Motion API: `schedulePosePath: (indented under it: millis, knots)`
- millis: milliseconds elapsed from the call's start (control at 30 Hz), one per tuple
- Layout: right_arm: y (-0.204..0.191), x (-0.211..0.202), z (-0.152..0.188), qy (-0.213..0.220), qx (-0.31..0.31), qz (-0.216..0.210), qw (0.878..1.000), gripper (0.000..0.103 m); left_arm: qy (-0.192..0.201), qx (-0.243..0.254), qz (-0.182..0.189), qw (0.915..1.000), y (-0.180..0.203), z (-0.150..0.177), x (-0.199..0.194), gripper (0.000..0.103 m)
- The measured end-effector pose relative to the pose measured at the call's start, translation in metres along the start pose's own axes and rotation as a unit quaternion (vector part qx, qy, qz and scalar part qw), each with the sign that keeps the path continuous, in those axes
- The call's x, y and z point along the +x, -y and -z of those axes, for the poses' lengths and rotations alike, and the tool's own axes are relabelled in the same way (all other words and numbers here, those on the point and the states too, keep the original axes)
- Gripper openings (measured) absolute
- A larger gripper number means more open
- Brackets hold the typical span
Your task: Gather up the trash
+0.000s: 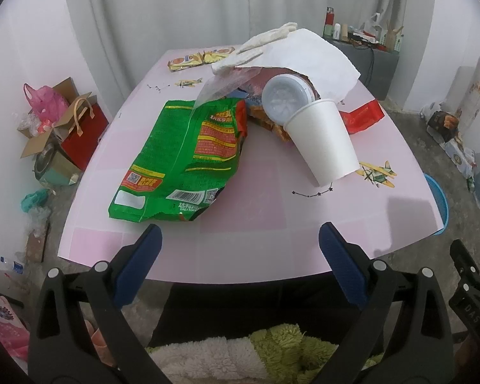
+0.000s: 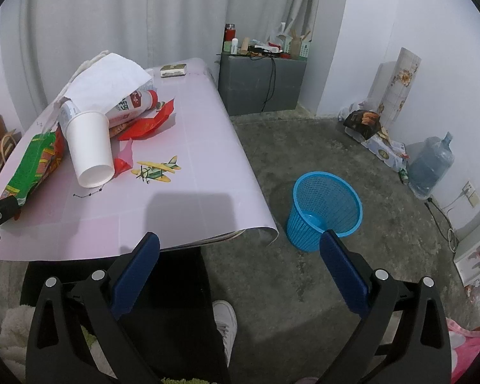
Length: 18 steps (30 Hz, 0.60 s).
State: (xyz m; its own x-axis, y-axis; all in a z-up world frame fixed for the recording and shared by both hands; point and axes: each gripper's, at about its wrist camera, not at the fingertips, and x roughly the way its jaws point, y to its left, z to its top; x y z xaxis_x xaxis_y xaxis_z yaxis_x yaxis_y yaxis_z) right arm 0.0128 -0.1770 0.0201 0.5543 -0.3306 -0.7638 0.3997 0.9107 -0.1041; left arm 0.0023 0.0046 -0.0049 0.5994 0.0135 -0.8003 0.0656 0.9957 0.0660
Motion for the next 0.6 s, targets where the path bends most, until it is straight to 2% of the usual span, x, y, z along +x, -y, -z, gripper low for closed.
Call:
schedulePosePath:
  millis: [600]
  knots:
    - [-0.0028,0.0017,-0.0044,-0.002,0.002,-0.001,1.0,0.098,-0.002,0.0,0.0,1.0,-0.0003,0.002,0.0007,0.094]
